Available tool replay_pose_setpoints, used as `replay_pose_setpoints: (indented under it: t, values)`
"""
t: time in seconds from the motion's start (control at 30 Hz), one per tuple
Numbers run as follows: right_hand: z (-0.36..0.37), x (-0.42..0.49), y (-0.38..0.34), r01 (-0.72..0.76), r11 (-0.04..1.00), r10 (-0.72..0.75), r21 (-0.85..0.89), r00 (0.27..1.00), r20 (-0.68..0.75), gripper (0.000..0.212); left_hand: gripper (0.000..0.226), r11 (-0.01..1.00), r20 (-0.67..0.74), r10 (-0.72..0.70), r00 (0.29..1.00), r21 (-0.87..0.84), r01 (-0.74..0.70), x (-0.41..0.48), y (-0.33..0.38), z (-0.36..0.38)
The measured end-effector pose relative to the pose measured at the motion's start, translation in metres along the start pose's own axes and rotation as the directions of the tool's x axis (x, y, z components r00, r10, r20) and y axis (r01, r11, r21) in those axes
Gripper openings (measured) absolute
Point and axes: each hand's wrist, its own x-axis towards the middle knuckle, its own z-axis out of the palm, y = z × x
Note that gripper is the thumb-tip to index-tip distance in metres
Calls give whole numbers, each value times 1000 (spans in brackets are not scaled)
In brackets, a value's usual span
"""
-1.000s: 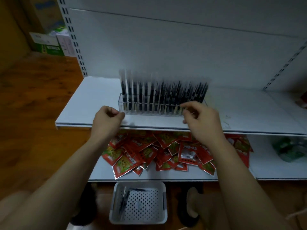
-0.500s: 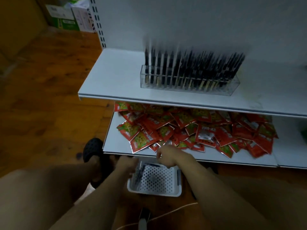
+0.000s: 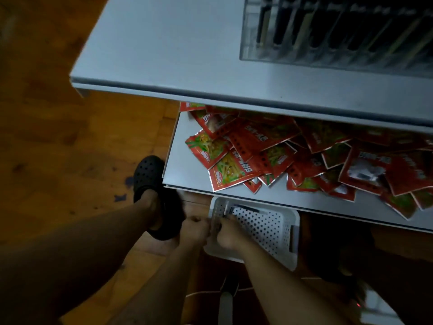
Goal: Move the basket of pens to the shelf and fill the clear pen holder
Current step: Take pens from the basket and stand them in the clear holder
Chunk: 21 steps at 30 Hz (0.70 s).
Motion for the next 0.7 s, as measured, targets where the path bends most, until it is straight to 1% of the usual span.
replay_pose_setpoints:
  t: [0.1, 0.2, 0.27, 0.33, 0.43, 0.5, 0.7]
  values:
    - [-3, 20, -3, -10, 999, 10, 42, 1000, 8, 40, 13, 996, -18, -40, 999, -77, 39, 14, -8, -2]
    - [-1, 31, -2, -26, 994, 25, 104, 1000, 13, 37, 11, 994, -7, -45, 999, -101, 44, 16, -12, -3]
    - [1, 35, 1, -37, 983, 41, 181, 999, -17, 36, 10, 994, 16, -35, 999, -102, 36, 12, -9, -3]
    - [1, 31, 6, -31, 966, 54, 255, 995, -81, 35, 8, 994, 26, -16, 1000, -106, 19, 8, -3, -2]
    - [-8, 9, 11, 20, 957, 30, 288, 985, -169, 39, 11, 991, 44, 55, 998, -121, -50, -9, 12, -4]
    - [-15, -8, 10, 73, 953, -11, 294, 978, -206, 40, 15, 987, 74, 119, 990, -116, -110, -26, 25, -6]
    - [-45, -62, 6, 231, 932, -141, 278, 941, -309, 34, 10, 952, 114, 283, 952, -157, -264, -88, 61, -15]
